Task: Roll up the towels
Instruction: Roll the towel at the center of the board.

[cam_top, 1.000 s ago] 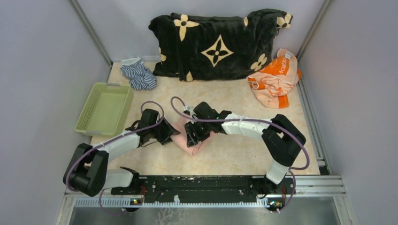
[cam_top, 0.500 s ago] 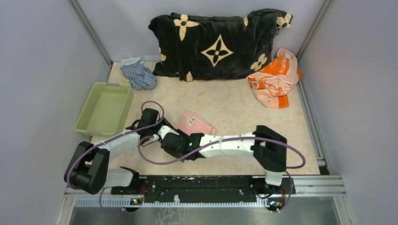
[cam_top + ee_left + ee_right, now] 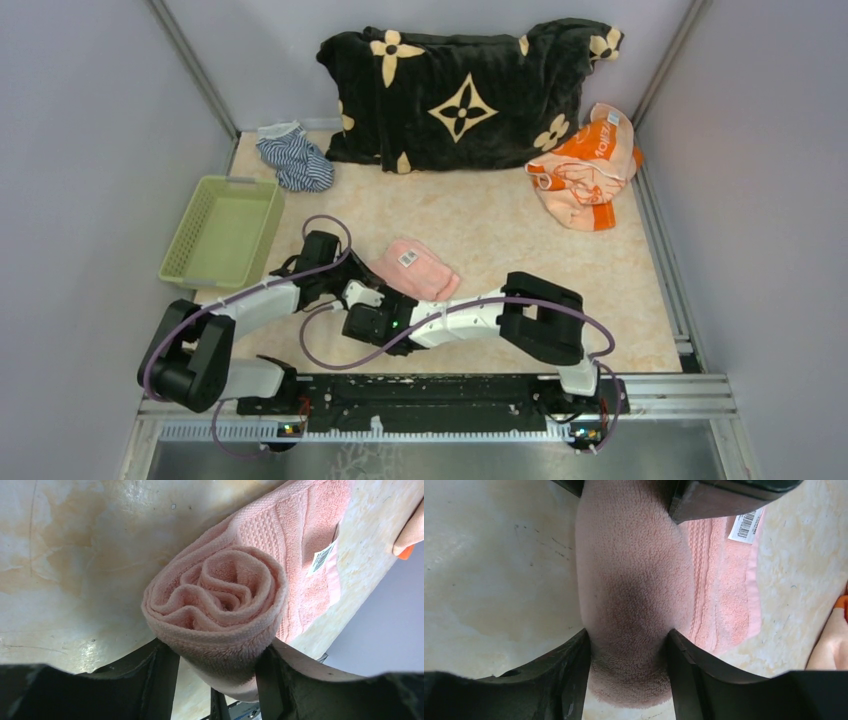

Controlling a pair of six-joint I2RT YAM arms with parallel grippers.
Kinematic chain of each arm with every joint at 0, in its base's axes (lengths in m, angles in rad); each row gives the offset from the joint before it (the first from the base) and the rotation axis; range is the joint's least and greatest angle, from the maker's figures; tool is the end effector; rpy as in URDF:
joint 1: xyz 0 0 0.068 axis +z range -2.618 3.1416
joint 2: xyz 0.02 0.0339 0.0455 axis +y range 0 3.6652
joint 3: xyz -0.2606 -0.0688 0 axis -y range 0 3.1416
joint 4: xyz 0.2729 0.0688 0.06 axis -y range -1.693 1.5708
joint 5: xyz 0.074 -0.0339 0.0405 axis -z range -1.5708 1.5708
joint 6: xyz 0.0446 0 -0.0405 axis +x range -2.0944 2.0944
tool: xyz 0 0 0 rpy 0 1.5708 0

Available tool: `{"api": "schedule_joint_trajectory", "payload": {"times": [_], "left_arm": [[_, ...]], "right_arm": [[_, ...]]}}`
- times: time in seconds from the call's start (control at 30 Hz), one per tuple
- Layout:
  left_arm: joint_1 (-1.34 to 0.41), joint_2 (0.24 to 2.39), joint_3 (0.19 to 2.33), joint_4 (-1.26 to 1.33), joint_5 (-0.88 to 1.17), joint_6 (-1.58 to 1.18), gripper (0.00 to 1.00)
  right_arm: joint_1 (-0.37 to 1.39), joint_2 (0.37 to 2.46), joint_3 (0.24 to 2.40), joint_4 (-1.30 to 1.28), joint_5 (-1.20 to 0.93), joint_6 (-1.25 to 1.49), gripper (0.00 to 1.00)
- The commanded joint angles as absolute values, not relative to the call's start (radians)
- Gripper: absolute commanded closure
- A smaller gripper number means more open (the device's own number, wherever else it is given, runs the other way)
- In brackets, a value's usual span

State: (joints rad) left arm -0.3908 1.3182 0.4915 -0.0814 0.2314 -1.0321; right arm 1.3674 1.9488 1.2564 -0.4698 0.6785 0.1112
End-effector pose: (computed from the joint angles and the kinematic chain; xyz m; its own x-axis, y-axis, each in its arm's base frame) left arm 0.2329 -0.1070 0.1131 -0.8042 -0.5723 -0.1604 -0.3685 0.6919 -0.6209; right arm 0.1098 0.3937 0.1279 -0.2632 -0.8487 -0.4588 -0.6871 0.4987 -0.5283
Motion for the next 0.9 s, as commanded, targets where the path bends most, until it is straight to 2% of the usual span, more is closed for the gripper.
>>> {"api": "schedule_joint_trajectory", "payload": {"times": [0.0, 0.13, 0.27, 0.5, 0.67, 0.87], "left_arm": [[-0.394, 1.357, 0.473, -0.174, 0.171, -0.978, 0.41], [-0.392, 1.333, 0.497, -0.201, 0.147, -0.965, 0.37], [-0.391, 1.27, 0.525, -0.238, 0.124, -0.956, 0.3], [-0.39, 1.132, 0.565, -0.356, 0.098, -0.955, 0.2], [-0.391, 1.047, 0.546, -0.402, 0.111, -0.984, 0.19], [-0.392, 1.028, 0.503, -0.374, 0.166, -1.043, 0.19]], "right_arm": [[1.313, 1.999, 1.167, -0.515, 0.564, 0.132, 0.53], [1.291, 1.948, 1.119, -0.498, 0.448, 0.123, 0.82], [1.234, 1.843, 1.065, -0.448, 0.202, 0.139, 1.0], [1.081, 1.781, 1.006, -0.336, -0.309, 0.172, 1.0], [0.943, 1.843, 1.004, -0.274, -0.622, 0.215, 1.0], [0.805, 1.953, 1.002, -0.183, -0.891, 0.312, 1.0]]}}
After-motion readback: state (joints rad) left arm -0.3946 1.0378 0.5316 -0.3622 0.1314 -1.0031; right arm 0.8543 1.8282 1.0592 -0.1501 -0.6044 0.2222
